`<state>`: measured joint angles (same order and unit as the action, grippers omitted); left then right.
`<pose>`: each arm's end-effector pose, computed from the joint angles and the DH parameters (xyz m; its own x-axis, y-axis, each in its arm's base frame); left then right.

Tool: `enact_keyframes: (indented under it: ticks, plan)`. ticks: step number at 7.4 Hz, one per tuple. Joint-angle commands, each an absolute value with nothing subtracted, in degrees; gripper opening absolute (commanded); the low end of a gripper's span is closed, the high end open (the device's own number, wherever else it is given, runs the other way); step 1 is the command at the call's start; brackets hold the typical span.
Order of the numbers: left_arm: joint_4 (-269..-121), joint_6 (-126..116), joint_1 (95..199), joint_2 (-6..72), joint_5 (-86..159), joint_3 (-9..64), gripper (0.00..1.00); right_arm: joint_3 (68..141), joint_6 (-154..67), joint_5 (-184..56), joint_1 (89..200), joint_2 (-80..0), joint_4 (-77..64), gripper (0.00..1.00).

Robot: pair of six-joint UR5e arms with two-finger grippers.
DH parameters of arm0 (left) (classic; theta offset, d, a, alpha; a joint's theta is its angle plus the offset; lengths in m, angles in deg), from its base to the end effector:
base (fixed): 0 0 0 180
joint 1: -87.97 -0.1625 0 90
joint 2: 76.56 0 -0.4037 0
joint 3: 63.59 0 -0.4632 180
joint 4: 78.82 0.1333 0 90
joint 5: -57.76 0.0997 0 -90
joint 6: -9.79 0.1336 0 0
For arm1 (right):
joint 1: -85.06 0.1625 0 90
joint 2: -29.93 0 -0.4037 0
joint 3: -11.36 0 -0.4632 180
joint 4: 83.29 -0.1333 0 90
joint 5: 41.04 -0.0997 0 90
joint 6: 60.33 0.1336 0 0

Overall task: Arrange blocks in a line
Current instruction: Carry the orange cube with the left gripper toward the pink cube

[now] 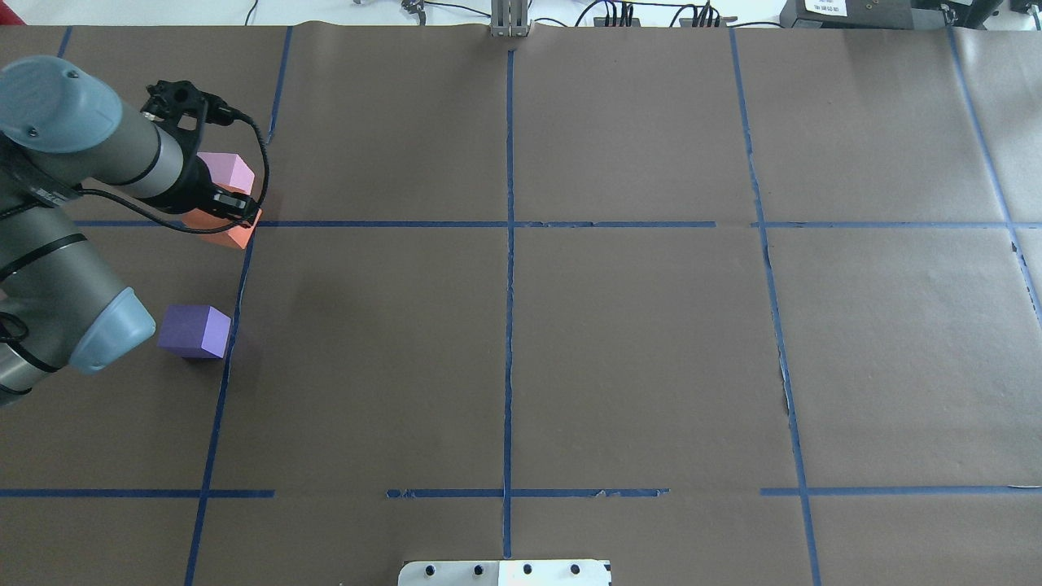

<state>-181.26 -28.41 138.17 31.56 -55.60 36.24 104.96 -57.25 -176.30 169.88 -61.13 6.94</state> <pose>0.3800 -0.5816 0.3579 0.7265 0.2551 -0.6380 -0.0487 0.9453 0.3225 -0.0122 -0.5599 0.6355 0.7023 -0.0385 0.7109 0.0526 0.9986 0.0021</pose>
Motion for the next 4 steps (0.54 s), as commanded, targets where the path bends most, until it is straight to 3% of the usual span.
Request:
enact_keyframes:
  ticks: [1,4]
  plan:
    - [-181.2,-29.5,140.4,28.6,-61.4,33.7,0.10,105.0,-57.2,-176.3,169.9,-61.1,7.0,1.00]
    - [-185.0,-35.5,140.1,29.1,-64.4,29.4,0.12,105.0,-57.2,-176.3,169.9,-61.1,7.0,1.00]
